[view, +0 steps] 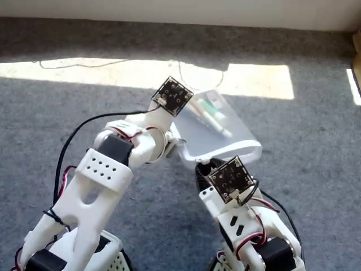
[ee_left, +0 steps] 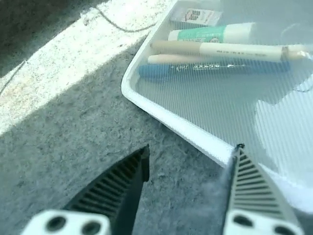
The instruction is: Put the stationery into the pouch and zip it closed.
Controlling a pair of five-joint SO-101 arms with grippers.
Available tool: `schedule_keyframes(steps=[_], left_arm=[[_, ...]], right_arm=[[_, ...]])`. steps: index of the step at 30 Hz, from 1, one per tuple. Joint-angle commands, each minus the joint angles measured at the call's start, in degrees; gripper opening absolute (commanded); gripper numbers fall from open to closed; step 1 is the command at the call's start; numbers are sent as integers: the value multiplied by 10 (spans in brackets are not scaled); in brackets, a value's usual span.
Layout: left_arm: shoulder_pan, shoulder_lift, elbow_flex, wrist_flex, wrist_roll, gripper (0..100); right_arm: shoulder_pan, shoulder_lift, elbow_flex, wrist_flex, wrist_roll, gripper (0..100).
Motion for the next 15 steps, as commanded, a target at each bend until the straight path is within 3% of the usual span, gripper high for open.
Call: schedule_keyframes(steps=[1,9,15], left_arm=[[-5,-10,-103,87,-17,299],[-6,-21,-187,211,-84,299],[15,-140,-121,228,-115,302]], right_arm=[[10,-2,-12,-15,4,19],[53,-2,-12,-15,5,19],[53,-2,-12,-15,5,19]])
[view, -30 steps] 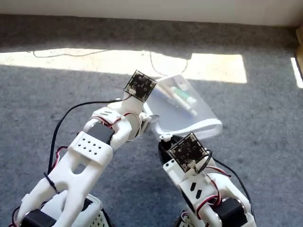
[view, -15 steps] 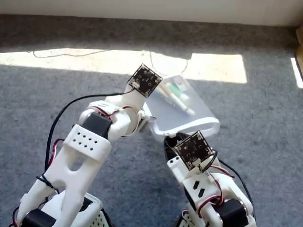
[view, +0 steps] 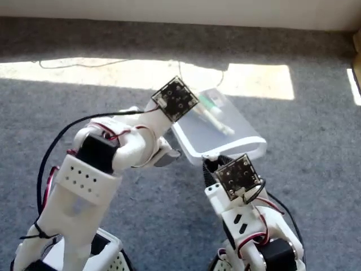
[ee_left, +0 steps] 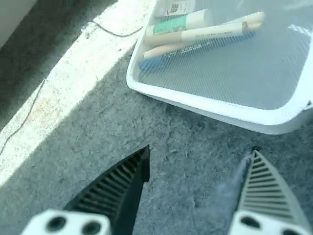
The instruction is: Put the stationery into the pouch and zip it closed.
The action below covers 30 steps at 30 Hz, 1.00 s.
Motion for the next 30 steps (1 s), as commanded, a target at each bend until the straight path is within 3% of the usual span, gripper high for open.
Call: schedule_keyframes(steps=[1,4,11,21,30], left_arm=[[24,-112,54,4,-14,302],[60,-164,142,-42,-33,302],[76,-211,299,-237,-36,303],[82,-173,371,-404,-63,303],[118,-106,371,-480,-78,299]], right_arm=[[10,-1,-12,-15,5,19],[10,-1,-12,-15,5,19],[10,-1,-12,-14,4,19],[10,-1,-11,-15,4,19],[10,-1,-11,-15,4,19]])
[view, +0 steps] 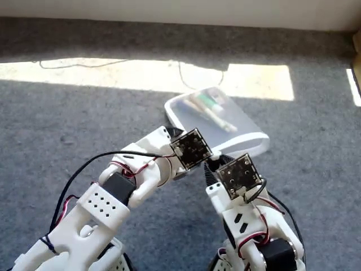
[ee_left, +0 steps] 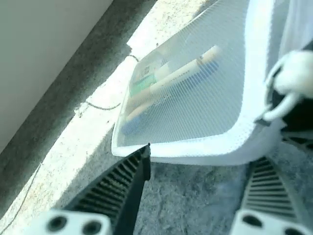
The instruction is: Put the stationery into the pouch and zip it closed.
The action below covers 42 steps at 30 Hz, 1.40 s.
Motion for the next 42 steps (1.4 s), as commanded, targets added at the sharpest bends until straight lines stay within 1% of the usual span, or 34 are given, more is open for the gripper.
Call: schedule_keyframes(steps=[1,8,12,16,23,25,30,33,38,39,42], left_arm=[[36,10,-5,-25,-20,298],[59,7,-5,-25,-20,286],[75,9,-5,-26,-22,207],[86,9,-4,-26,-22,148],[83,6,-3,-26,-21,34],[81,5,3,-26,-20,2],[80,5,4,-25,-19,6],[70,5,1,-24,-18,6],[36,-16,3,-23,43,5],[33,-30,5,-18,47,5],[25,-79,4,33,56,5]], right_arm=[[6,0,-10,-15,4,19],[6,0,-11,-15,4,19],[6,0,-11,-15,4,19],[6,0,-12,-15,1,19],[10,0,-12,-15,1,19],[23,0,-12,-16,1,19],[82,0,-8,-42,0,19],[94,0,-7,-54,-12,19],[130,0,-7,-83,-24,16],[142,5,-7,-94,-24,8],[165,6,-6,-117,-24,5]])
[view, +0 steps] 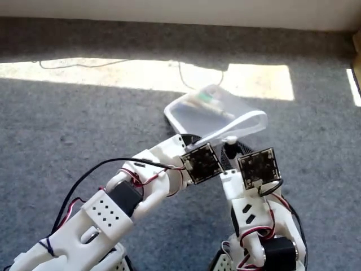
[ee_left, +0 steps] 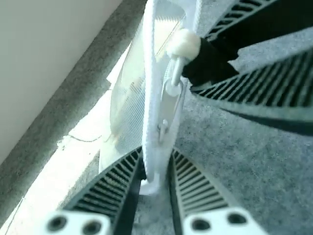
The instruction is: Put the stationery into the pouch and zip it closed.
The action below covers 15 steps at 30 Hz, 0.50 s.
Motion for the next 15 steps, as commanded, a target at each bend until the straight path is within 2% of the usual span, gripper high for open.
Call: schedule_keyframes(steps=[1,5,10,15], left_arm=[[-29,-80,-2,64,25,5],[-29,-140,15,110,25,5],[-31,-186,44,119,25,5],[-63,-226,47,149,25,5]], right_arm=[[42,-2,-7,-37,-7,5],[49,-2,-7,-40,-8,5],[57,-2,-7,-41,-8,5],[89,-2,-6,-57,-8,5]])
